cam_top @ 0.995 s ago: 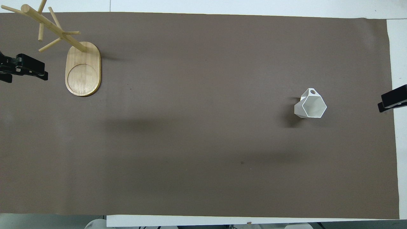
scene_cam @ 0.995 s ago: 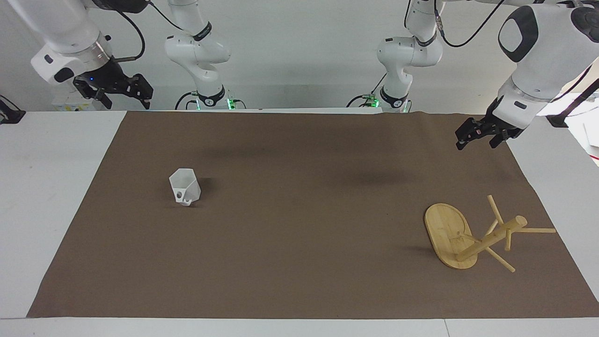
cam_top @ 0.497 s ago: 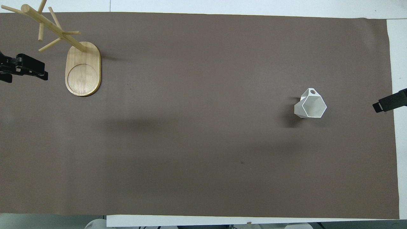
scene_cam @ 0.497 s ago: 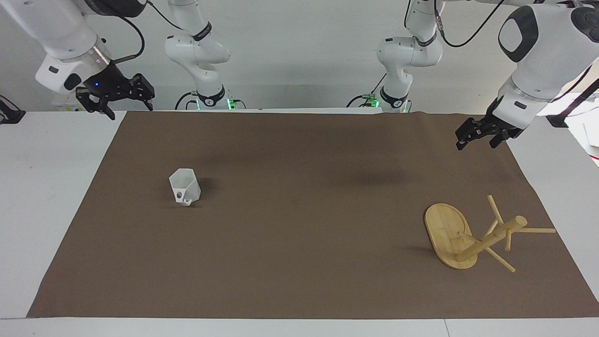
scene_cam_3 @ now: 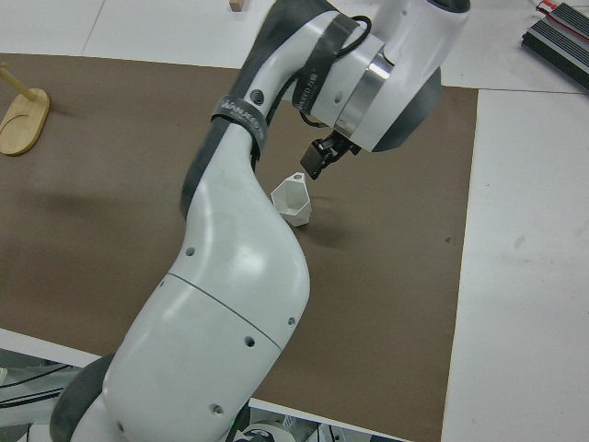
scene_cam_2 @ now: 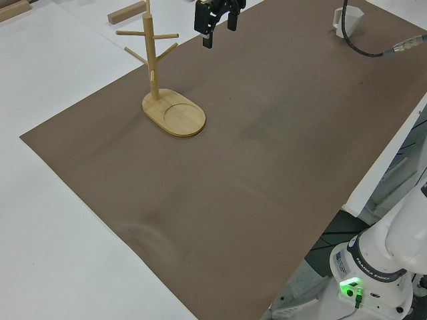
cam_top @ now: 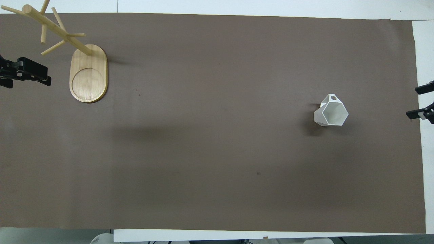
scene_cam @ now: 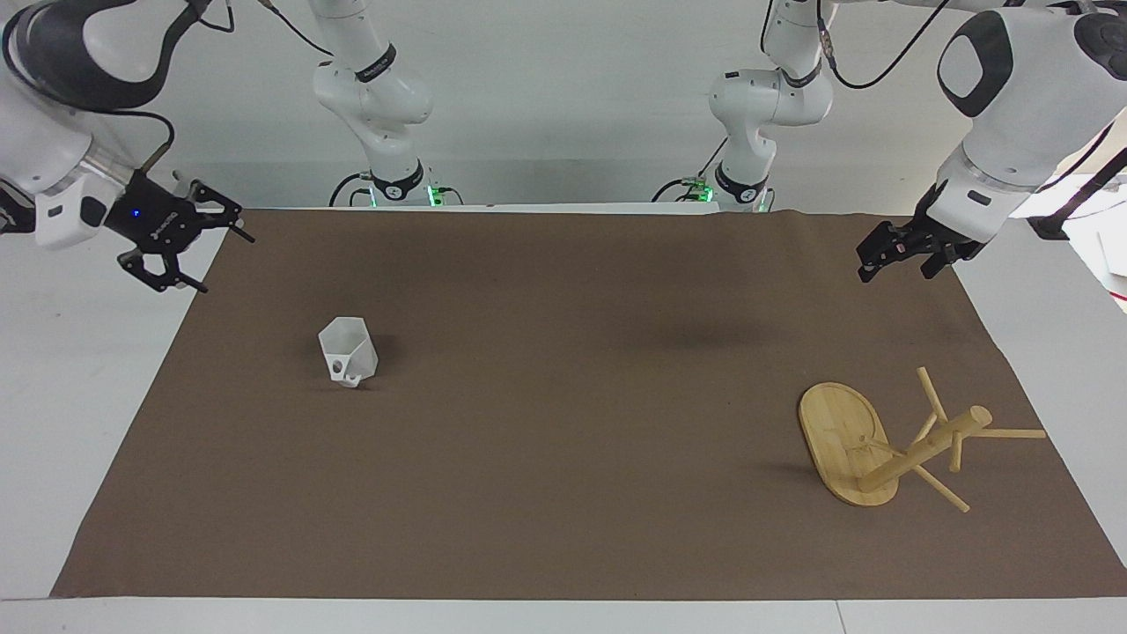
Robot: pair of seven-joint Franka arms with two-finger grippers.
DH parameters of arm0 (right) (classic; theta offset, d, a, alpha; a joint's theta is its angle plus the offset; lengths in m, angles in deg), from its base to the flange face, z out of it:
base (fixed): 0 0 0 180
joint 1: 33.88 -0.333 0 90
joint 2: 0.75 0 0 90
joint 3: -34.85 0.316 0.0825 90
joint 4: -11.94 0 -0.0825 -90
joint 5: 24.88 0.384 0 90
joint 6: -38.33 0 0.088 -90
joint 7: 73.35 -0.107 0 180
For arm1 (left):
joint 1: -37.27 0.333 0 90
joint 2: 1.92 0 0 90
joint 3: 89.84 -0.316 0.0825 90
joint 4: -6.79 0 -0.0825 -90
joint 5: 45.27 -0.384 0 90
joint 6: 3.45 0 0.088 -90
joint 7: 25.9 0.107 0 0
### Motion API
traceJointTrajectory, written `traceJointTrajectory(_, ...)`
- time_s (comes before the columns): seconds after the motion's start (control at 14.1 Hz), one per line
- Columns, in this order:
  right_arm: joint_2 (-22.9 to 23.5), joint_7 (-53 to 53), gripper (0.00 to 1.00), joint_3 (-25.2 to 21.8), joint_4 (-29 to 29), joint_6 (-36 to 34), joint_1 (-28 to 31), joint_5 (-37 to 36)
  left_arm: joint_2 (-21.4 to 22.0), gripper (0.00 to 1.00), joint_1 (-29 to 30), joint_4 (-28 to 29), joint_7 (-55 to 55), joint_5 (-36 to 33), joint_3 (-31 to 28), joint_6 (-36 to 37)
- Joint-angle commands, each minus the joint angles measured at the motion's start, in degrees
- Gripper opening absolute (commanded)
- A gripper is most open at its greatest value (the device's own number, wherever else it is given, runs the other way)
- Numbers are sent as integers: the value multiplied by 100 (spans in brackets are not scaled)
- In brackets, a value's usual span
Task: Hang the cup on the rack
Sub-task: 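Reach the right gripper toward the white hexagonal cup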
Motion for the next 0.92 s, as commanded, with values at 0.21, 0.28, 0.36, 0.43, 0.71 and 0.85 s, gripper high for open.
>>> traceJointTrajectory(0.21, 1163, 4028, 100, 45, -671, 37, 727, 1962, 196, 100, -17, 238, -25, -122, -8, -81)
traceJointTrajectory(0.28, 1357, 4566, 100, 53, -688, 20, 754, 2085, 196, 100, -17, 238, -25, -113, 1, -81)
traceJointTrajectory(0.36, 1438, 5102, 100, 45, -845, 54, 746, 2234, 196, 100, -17, 238, -25, -122, 1, -81)
traceJointTrajectory(0.43, 1560, 5490, 100, 53, -1055, 46, 789, 2410, 196, 100, -17, 247, -25, -113, 1, -81)
traceJointTrajectory(0.71, 2227, 6037, 100, 88, -1171, 11, 825, 2841, 196, 100, -17, 238, -25, -122, -8, -81)
traceJointTrajectory(0.85, 2466, 6293, 100, 115, -1172, 19, 763, 3026, 196, 100, -17, 238, -25, -122, 1, -81)
